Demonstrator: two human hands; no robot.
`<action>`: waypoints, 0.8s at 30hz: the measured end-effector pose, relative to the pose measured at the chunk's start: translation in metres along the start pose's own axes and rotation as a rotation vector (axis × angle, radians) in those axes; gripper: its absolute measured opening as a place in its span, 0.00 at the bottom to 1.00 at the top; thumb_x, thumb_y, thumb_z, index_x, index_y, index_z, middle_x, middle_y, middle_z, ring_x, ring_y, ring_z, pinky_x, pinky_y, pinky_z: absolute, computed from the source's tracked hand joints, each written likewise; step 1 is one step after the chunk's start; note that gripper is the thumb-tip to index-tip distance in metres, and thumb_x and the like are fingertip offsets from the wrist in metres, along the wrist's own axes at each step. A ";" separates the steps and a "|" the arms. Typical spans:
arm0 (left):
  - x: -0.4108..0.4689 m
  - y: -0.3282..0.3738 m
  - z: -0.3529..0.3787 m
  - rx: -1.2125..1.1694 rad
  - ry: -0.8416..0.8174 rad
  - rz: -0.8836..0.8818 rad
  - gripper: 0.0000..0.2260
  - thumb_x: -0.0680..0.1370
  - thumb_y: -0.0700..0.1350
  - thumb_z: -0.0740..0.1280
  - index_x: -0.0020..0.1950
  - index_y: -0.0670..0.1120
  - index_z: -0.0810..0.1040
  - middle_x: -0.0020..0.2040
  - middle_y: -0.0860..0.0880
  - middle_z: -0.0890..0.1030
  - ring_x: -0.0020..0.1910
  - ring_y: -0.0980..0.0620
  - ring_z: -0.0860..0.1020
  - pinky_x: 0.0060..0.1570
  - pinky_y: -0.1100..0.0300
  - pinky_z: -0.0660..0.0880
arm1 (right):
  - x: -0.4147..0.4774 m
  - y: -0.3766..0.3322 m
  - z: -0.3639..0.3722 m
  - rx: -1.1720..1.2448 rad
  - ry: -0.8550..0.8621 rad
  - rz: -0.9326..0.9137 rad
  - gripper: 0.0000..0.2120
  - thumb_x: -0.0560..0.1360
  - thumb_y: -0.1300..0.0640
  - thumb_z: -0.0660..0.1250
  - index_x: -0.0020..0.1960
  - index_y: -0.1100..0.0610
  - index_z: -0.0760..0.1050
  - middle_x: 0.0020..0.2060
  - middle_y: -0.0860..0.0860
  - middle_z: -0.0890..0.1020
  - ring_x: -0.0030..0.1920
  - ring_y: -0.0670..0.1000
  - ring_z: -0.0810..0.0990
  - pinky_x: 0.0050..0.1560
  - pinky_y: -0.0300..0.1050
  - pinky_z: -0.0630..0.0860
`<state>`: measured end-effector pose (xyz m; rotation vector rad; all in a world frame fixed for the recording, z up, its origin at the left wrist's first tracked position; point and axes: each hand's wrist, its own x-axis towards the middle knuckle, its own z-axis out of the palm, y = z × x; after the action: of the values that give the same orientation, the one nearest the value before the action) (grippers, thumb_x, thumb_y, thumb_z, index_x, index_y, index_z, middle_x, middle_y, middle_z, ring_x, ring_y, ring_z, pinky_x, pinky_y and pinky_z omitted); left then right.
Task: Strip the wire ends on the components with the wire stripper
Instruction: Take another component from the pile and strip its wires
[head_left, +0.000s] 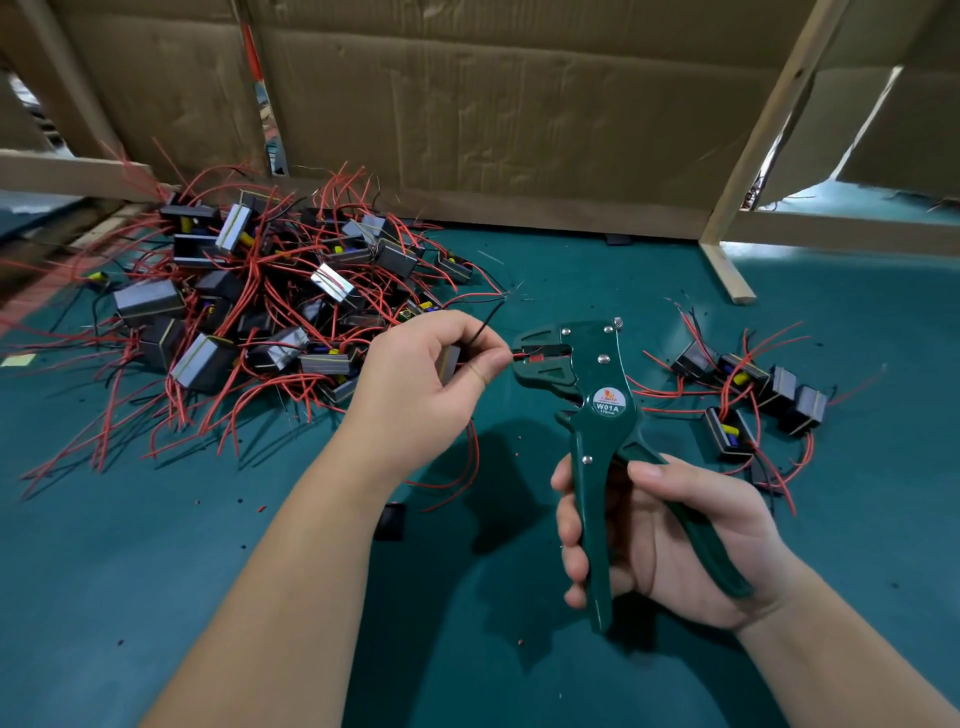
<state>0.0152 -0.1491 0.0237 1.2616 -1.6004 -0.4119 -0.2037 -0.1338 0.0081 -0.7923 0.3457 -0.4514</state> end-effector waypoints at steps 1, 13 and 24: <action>0.000 0.000 0.000 -0.005 -0.002 0.001 0.07 0.75 0.39 0.71 0.40 0.51 0.78 0.30 0.65 0.76 0.30 0.66 0.72 0.35 0.72 0.68 | 0.000 0.000 0.000 -0.001 0.001 -0.001 0.20 0.72 0.53 0.71 0.57 0.65 0.76 0.44 0.63 0.80 0.43 0.61 0.81 0.47 0.59 0.79; 0.000 0.001 0.002 -0.052 0.008 -0.044 0.12 0.74 0.39 0.72 0.38 0.55 0.77 0.28 0.61 0.77 0.27 0.54 0.76 0.31 0.67 0.72 | -0.002 -0.001 0.002 0.000 0.005 0.004 0.19 0.72 0.50 0.71 0.55 0.64 0.77 0.42 0.61 0.80 0.41 0.60 0.81 0.45 0.58 0.80; 0.000 -0.006 0.017 -0.225 -0.122 -0.135 0.13 0.75 0.59 0.62 0.56 0.55 0.72 0.36 0.52 0.73 0.33 0.51 0.73 0.39 0.49 0.75 | 0.010 0.011 0.018 0.008 0.478 -0.080 0.15 0.64 0.45 0.70 0.38 0.58 0.75 0.27 0.54 0.72 0.24 0.51 0.70 0.21 0.41 0.69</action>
<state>0.0038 -0.1567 0.0117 1.1933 -1.5265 -0.7454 -0.1845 -0.1217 0.0106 -0.6867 0.7570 -0.7185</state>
